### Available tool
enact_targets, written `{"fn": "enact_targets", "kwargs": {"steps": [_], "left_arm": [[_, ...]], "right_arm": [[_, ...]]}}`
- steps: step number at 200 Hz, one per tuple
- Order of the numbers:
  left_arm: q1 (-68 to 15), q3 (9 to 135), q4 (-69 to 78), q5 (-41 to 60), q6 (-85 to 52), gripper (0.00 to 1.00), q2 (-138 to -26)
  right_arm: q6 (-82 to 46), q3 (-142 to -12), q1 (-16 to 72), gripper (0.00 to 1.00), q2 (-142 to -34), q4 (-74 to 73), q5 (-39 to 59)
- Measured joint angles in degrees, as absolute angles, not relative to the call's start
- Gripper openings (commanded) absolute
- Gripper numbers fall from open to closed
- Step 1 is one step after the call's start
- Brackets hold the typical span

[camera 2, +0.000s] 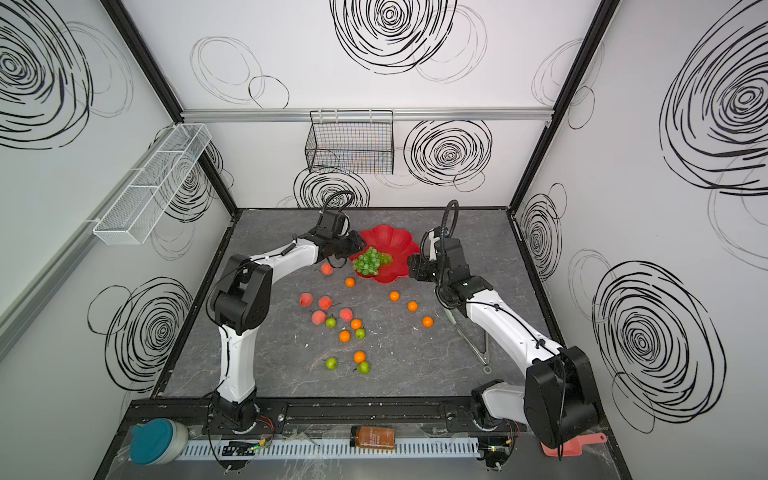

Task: Place and organize the fake fruits in the fruit bowl
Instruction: 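Open the left gripper to release the grapes in the bowl, then lift the left gripper away while the right gripper lowers toward an orange kumquat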

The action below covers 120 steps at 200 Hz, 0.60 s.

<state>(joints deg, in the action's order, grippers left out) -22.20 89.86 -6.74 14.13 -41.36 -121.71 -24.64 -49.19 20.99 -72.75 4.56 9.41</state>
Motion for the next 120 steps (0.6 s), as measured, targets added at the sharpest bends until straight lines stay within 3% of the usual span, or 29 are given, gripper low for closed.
{"fn": "enact_targets", "kwargs": {"steps": [15, 31, 120], "left_arm": [[-22.00, 90.32, -7.25, 14.33, -41.30, 0.62, -121.19], [-21.89, 90.56, -7.68, 14.44, -41.01, 0.68, -119.79], [-22.06, 86.08, -10.76, 12.73, -35.03, 0.83, -98.26]], "right_arm": [[-24.49, -49.19, 20.99, 0.78, -72.23, 4.56, 8.80], [-24.29, -49.19, 21.02, 0.78, -71.90, 4.54, 8.40], [-20.73, -50.00, 30.65, 0.77, -72.75, 8.86, 0.91]]}}
